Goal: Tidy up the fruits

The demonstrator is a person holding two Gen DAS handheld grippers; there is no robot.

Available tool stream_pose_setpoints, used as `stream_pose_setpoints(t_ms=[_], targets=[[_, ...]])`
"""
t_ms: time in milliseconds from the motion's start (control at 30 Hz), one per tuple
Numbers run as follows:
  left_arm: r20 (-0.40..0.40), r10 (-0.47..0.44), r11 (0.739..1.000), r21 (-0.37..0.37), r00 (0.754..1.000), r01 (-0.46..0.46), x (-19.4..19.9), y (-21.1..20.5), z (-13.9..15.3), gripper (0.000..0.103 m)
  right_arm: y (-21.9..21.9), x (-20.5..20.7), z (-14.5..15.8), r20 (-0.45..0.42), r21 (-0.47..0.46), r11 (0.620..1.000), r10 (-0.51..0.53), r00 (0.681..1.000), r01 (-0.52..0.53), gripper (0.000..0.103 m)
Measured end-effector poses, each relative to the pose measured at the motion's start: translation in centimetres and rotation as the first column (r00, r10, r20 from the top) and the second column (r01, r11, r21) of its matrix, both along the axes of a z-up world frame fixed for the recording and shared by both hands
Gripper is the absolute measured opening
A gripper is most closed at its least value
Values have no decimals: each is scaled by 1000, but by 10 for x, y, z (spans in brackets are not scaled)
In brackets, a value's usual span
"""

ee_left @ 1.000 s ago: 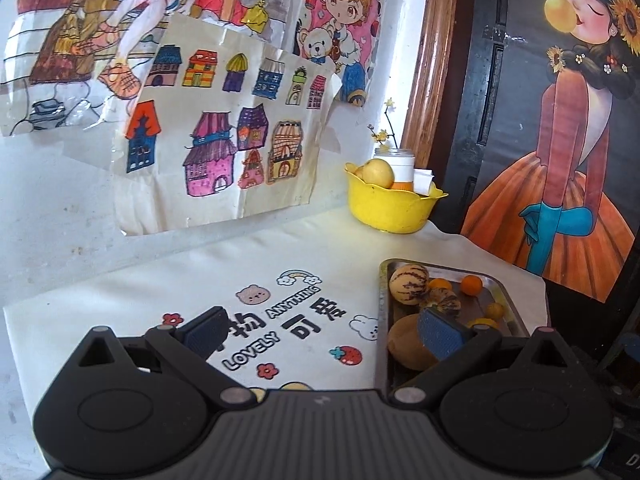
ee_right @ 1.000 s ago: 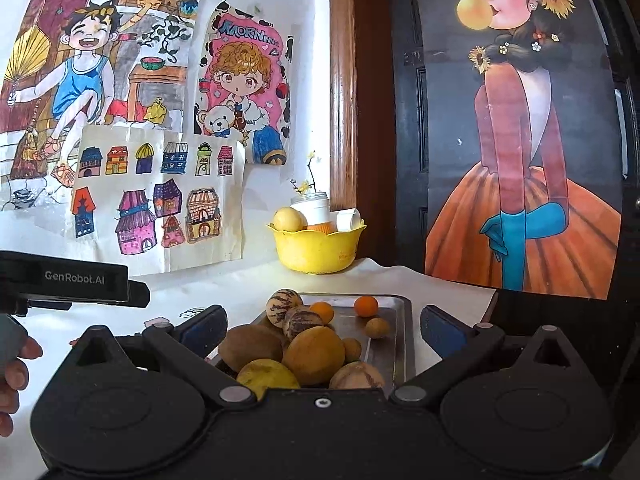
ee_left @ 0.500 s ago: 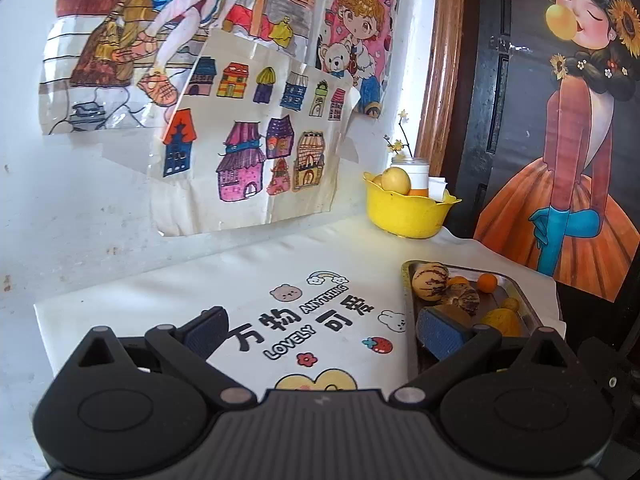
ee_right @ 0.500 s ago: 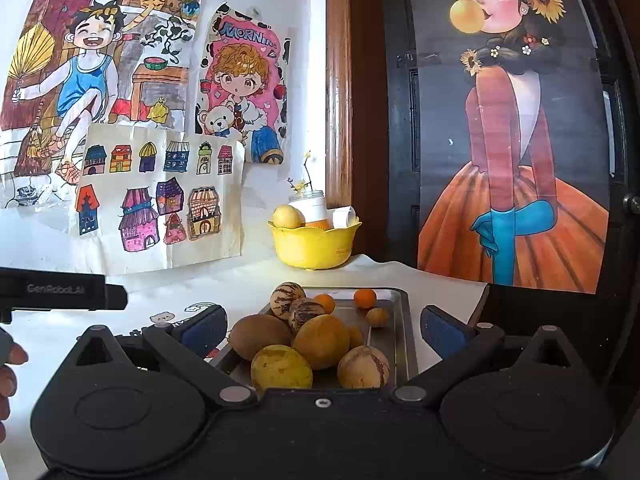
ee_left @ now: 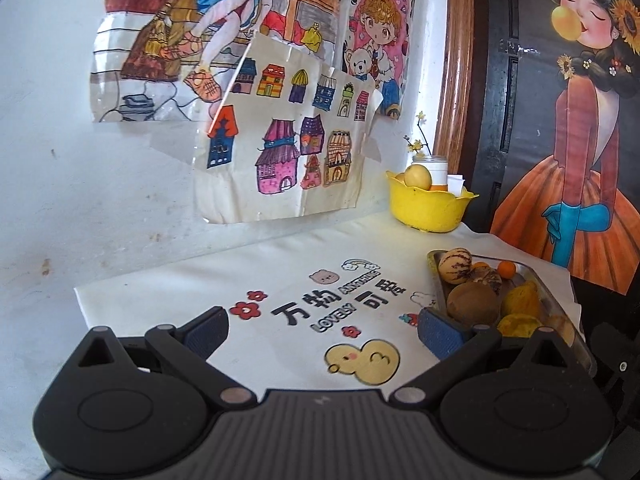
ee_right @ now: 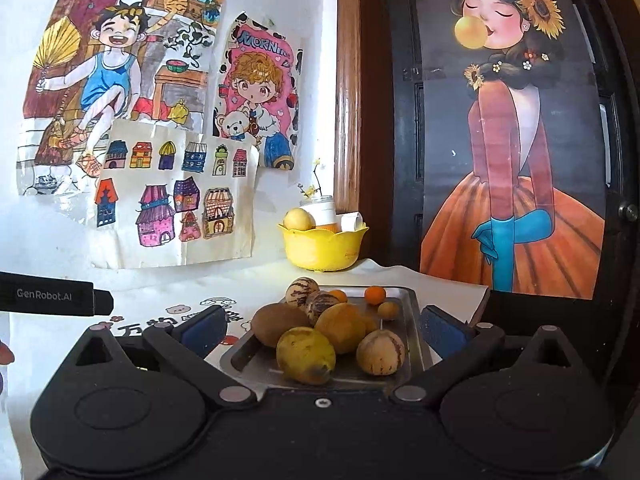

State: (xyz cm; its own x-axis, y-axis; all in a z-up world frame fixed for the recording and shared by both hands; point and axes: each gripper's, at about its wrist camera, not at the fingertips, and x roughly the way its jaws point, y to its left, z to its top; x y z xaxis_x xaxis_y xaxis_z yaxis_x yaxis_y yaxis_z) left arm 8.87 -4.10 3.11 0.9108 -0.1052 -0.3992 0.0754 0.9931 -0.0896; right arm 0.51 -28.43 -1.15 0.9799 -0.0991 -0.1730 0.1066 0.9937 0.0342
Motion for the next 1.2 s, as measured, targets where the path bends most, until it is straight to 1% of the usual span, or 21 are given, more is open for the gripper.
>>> stream_pose_setpoints(t_ms=[167, 367, 567, 700, 800, 1200], targets=[[7, 10, 1000, -5, 1000, -10, -12, 10, -2, 103, 7, -10, -5, -1, 7, 1000, 8, 1000, -8, 103], [28, -19, 1000, 5, 999, 19, -30, 17, -9, 103, 13, -20, -11, 12, 17, 1000, 15, 1000, -15, 102], [32, -18, 1000, -17, 999, 18, -43, 30, -18, 103, 17, -26, -18, -1, 20, 999, 38, 999, -38, 103], [49, -33, 999, -10, 998, 34, -50, 34, -22, 103, 18, -30, -20, 1, 28, 998, 48, 999, -48, 103], [60, -41, 999, -8, 997, 41, -54, 35, -22, 103, 20, -32, -22, 0, 24, 998, 52, 999, -52, 103], [39, -37, 999, -12, 999, 38, -54, 36, -28, 103, 20, -31, -26, -15, 28, 998, 55, 998, -55, 103]])
